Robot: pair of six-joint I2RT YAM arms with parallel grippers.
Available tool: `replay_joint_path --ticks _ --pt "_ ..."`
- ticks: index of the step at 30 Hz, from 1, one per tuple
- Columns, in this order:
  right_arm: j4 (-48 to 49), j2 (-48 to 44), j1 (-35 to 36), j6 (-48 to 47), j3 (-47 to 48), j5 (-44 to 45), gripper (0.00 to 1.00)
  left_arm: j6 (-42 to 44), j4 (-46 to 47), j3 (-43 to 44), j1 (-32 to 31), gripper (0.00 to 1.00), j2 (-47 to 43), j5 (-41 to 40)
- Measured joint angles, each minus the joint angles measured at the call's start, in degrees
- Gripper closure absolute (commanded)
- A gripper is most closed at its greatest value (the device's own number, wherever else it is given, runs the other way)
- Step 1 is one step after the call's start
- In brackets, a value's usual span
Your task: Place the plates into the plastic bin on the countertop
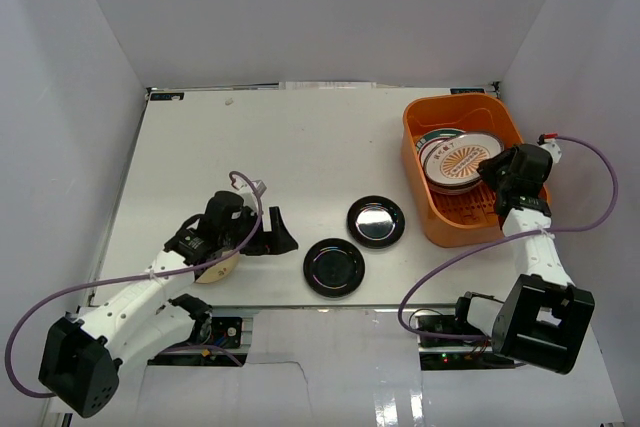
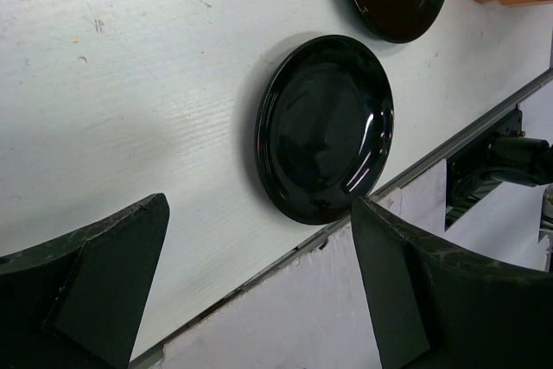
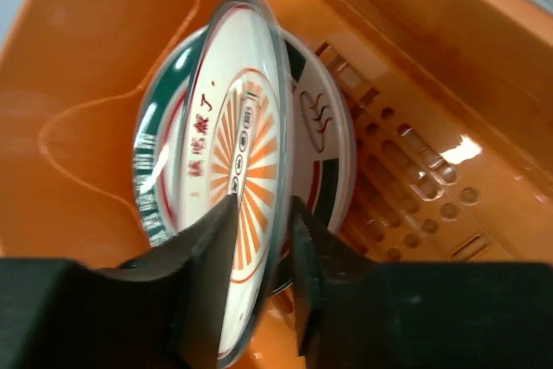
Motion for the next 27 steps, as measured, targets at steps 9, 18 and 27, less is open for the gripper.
replay_joint_path --ticks 9,18,27 --pt "-1.5 1.2 0.2 -2.1 1.2 3.1 0.09 -2.5 4.2 -2.1 -2.0 0.03 1.8 1.6" --pt "-4.2 -7.8 18.1 -7.4 6.6 5.0 0.21 -4.2 6.7 -2.1 -8.1 0.05 6.2 -2.2" --pt "-7.3 -5.3 49.0 -13.3 6.9 5.0 0.59 -5.6 9.3 -1.7 -15.6 0.28 18.3 -10.7"
